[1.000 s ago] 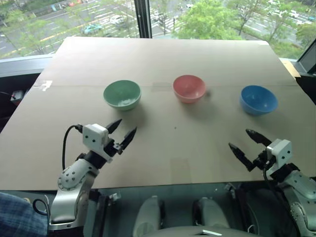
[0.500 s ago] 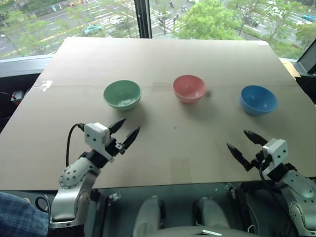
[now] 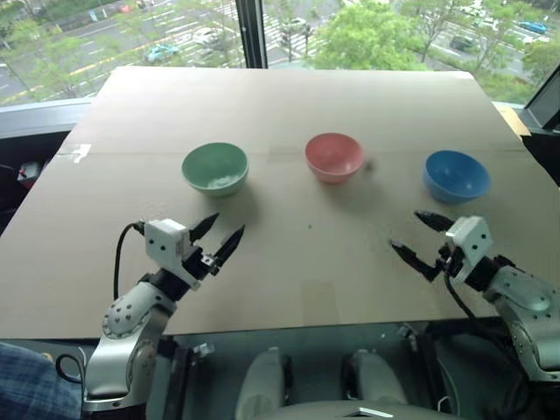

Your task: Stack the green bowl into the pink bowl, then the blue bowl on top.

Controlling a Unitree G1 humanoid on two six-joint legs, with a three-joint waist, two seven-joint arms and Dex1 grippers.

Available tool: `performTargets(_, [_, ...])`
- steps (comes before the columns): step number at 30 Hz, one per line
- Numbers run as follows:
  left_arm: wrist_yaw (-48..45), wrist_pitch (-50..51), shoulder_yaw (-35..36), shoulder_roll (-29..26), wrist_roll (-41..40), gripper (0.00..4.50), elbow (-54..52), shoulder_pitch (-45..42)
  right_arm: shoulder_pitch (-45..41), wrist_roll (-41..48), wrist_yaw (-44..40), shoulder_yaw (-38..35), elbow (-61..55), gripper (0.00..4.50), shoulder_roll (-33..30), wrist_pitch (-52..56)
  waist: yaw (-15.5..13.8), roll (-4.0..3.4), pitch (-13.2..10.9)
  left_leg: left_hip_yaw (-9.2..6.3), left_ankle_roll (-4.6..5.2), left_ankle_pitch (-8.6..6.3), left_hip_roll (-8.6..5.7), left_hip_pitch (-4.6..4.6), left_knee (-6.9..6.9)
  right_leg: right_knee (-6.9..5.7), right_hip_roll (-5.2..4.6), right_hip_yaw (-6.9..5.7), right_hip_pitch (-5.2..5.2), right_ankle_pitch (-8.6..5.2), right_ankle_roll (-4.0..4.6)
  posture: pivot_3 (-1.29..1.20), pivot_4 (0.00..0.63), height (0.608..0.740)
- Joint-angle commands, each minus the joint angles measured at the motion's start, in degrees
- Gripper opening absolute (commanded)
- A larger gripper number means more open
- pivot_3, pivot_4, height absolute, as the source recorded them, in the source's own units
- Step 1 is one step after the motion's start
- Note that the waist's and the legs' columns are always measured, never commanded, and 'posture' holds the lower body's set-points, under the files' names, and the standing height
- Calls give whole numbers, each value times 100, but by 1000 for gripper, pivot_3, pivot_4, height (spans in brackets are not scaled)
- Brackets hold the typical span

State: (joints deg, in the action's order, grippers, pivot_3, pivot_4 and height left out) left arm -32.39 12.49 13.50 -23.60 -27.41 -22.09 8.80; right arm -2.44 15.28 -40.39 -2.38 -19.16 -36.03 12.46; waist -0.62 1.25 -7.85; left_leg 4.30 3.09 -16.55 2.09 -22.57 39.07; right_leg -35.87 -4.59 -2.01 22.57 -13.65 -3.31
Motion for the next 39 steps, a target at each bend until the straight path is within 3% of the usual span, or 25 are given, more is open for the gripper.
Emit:
performTargets(1, [-86, 111, 155, -71, -295, 3201, -212, 38, -1190, 113, -196, 312, 22, 4079, -86, 774, 15, -1, 0, 1, 0, 0, 1, 0, 0, 0, 1, 0, 1, 0, 0, 0, 150, 738])
performTargets(8, [-252, 7, 217, -155, -363, 3201, -295, 106, -3342, -587, -412, 1131, 1649, 4079, 245, 834, -17, 3, 1, -10, 2, -1, -4, -20, -1, 6, -2, -13, 9, 4, -6, 0, 150, 738])
performTargets(16, [-481, -284, 223, -156, -414, 3201, -760, 326, -4883, -1641, -850, 2223, 3920, 4079, 859, 98, 24, -6, -4, -7, 1, -1, -3, -19, -7, 5, -1, -18, 12, 11, -19, 0, 150, 738])
performTargets(26, [-561, -389, 234, -288, -420, 3201, -1314, 702, -6232, -2366, -768, 2490, 6782, 4079, 1905, -949, 148, -17, -11, -5, 0, -1, -3, -20, -15, 4, -1, -16, 13, 12, -20, 0, 150, 738])
performTargets(33, [-408, -444, 242, -211, -419, 3201, -1484, 820, -6691, -2712, -825, 2521, 7990, 4079, 2274, -1368, 165, -29, -19, -4, -4, 1, -2, -18, -23, 4, 0, -18, 15, 12, -19, 0, 150, 738])
performTargets(36, [-269, -376, 200, -133, -496, 3226, -1608, 836, -6769, -2847, -752, 2488, 8237, 3370, 2328, -1534, 161, -30, -20, -4, -4, 1, -4, -19, -23, 4, -1, -18, 14, 12, -19, 0, 150, 738])
performTargets(37, [-289, -404, 175, -144, -452, 3226, -1620, 864, -6793, -2883, -738, 2471, 8296, 2752, 2346, -1580, 162, -31, -20, -3, -4, 1, -4, -20, -23, 4, -2, -17, 14, 12, -19, 0, 150, 738])
performTargets(39, [-313, -429, 158, -161, -415, 3226, -1612, 895, -6824, -2927, -733, 2433, 8376, 2177, 2385, -1674, 175, -32, -21, -3, -5, 1, -3, -18, -24, 4, -1, -17, 14, 12, -19, 0, 150, 738])
